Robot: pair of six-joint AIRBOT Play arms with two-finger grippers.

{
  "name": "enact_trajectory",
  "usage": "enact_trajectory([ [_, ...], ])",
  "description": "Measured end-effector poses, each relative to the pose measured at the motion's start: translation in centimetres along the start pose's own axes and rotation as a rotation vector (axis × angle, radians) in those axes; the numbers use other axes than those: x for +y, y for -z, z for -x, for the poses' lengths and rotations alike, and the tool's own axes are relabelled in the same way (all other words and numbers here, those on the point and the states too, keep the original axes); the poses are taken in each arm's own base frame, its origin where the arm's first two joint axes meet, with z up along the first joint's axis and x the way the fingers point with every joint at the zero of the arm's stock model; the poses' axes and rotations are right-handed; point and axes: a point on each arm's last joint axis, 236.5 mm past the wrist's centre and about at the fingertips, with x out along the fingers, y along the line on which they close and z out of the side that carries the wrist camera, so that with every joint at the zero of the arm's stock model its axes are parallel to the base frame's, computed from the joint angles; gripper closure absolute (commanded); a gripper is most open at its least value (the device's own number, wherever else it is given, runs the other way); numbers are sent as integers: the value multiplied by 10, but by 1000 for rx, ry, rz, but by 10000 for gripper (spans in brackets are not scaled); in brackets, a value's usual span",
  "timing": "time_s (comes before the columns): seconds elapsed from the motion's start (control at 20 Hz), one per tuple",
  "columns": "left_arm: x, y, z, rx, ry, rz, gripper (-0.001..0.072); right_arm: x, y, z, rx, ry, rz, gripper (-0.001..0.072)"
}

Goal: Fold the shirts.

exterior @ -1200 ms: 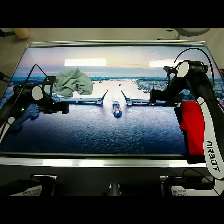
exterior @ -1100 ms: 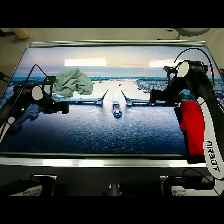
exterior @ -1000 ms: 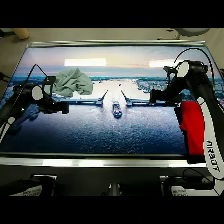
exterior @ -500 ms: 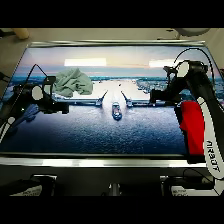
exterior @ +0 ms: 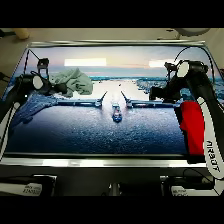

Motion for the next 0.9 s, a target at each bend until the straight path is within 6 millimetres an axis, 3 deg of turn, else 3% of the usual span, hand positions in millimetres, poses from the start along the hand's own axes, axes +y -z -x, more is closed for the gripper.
enact_trajectory([
  [0.15, 35, -29, -37, 40, -26, 131, 23, 1, -3, 0, -13, -3, 0, 30],
  [0.2, 40, -31, -50, 60, -15, 169, 124, 1, -3, 0, -14, -5, -1, 31],
  [0.3, 39, -31, -73, 92, 23, 235, 557, 2, -4, 0, -17, -8, 2, 49],
  [0.35, 37, -30, -81, 105, 43, 263, 681, 2, -5, 0, -19, -9, 7, 49],
  [0.5, 20, -41, -78, 96, 132, 299, 681, 4, -6, 5, -37, -13, 34, 49],
  [0.55, 8, -53, -64, 60, 172, 273, 681, 5, -11, 11, -67, -16, 49, 49],
  [0.65, -22, -93, -6, -85, 250, 166, 681, 8, -23, 34, -155, -14, 78, 48],
  [0.8, -86, -137, 140, -369, 368, -37, 681, 13, -48, 104, -382, 1, 119, 48],
  [0.9, -127, -138, 253, -553, 452, -151, 681, 16, -55, 173, -568, 17, 144, 48],
])
